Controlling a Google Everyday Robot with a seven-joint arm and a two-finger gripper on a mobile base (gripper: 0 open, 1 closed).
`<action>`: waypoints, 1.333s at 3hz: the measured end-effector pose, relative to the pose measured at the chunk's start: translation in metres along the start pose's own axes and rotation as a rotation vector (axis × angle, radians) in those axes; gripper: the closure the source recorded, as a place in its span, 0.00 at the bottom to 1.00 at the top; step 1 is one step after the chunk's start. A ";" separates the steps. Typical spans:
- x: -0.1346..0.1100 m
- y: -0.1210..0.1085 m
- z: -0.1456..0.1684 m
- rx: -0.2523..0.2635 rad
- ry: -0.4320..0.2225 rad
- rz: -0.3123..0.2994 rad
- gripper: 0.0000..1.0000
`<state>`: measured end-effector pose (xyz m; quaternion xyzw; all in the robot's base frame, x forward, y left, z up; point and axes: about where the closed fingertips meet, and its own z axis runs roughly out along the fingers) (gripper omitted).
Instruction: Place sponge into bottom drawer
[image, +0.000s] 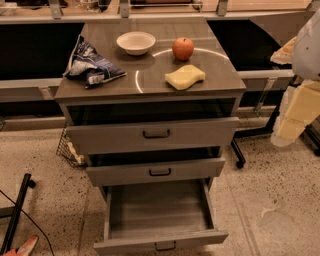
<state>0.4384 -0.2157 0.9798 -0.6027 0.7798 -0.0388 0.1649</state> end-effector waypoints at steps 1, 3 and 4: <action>0.000 -0.001 -0.001 0.004 -0.003 0.002 0.00; -0.070 -0.063 0.080 -0.006 -0.014 0.115 0.00; -0.111 -0.095 0.111 0.013 -0.081 0.181 0.00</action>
Offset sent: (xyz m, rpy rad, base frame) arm 0.0844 0.0416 -0.0447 0.0003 0.0614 -0.1568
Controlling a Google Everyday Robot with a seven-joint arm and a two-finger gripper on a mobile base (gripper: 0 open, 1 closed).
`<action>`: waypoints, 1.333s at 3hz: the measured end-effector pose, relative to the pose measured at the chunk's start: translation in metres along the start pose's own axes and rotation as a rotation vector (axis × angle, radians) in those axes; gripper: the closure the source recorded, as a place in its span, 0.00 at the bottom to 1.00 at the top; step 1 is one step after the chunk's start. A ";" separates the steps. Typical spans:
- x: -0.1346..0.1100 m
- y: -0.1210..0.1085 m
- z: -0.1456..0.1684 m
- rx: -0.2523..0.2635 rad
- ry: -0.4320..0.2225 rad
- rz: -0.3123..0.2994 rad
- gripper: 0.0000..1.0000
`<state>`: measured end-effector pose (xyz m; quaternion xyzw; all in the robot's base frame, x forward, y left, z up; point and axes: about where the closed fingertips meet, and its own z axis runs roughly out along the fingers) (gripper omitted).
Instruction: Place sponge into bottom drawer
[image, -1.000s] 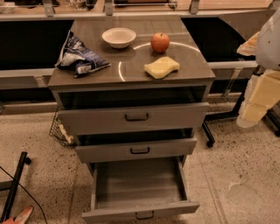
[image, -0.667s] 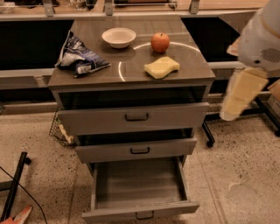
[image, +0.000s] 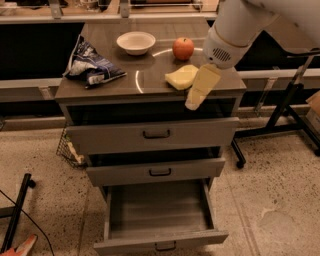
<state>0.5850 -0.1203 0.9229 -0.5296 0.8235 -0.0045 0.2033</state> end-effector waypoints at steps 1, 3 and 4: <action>-0.011 -0.019 0.012 0.021 -0.029 0.142 0.00; -0.012 -0.019 0.012 0.019 -0.034 0.198 0.00; -0.028 -0.037 0.016 0.030 -0.157 0.234 0.00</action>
Offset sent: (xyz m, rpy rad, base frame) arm 0.0196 0.0032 -0.0023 0.0495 -0.0030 -0.0961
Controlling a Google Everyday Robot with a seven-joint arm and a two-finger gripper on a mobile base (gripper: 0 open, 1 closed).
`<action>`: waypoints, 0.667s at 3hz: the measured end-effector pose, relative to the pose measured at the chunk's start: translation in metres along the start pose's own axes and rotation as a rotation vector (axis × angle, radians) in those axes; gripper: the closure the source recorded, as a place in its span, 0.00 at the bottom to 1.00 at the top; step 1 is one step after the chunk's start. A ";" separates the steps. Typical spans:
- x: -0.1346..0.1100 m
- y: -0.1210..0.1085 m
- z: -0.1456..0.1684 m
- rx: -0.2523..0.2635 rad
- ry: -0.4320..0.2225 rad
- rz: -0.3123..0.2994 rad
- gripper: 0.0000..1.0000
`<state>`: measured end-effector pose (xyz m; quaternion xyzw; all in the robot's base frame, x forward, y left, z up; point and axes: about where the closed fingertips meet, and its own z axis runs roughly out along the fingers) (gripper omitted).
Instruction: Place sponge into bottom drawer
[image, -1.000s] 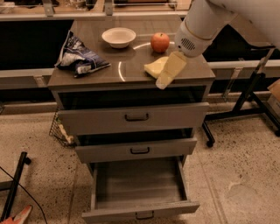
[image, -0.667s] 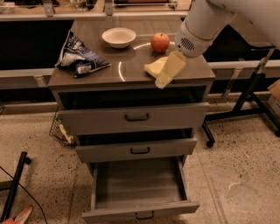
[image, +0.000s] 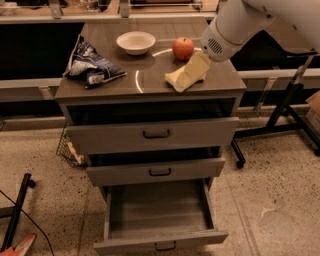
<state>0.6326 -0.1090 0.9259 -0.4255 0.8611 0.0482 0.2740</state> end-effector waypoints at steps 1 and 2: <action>-0.033 -0.021 0.014 0.016 -0.102 0.081 0.00; -0.062 -0.027 0.033 0.072 -0.168 0.169 0.00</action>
Offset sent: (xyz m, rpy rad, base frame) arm 0.0988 0.0610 -0.0202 0.2084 -0.1617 -0.3054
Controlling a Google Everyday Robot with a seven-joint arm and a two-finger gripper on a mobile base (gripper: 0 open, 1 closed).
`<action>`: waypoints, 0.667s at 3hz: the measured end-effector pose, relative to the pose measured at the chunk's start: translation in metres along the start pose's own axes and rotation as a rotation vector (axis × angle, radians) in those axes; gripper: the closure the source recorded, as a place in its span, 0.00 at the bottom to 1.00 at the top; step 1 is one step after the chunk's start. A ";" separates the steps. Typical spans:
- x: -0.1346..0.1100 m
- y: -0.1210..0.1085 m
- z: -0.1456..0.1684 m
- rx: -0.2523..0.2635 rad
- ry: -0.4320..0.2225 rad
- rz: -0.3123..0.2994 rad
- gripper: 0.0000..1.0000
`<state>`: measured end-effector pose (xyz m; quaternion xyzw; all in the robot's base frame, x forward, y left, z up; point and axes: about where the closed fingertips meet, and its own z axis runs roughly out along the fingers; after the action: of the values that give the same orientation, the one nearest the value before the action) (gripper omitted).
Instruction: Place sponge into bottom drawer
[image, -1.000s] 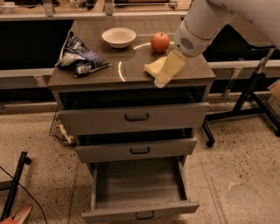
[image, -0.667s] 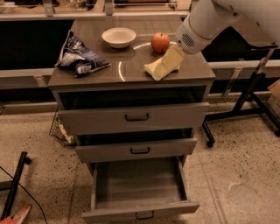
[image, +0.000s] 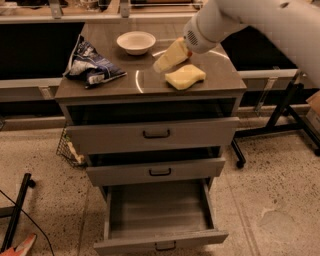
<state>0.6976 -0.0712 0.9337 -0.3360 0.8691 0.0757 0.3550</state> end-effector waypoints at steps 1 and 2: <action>0.017 -0.018 0.070 0.064 -0.084 0.135 0.00; 0.015 -0.019 0.072 0.065 -0.091 0.135 0.00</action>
Offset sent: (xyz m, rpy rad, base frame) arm 0.0623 -0.0016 -0.0847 0.1323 -0.0751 -0.1530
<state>0.7424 -0.0668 0.8726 -0.2610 0.8747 0.0867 0.3991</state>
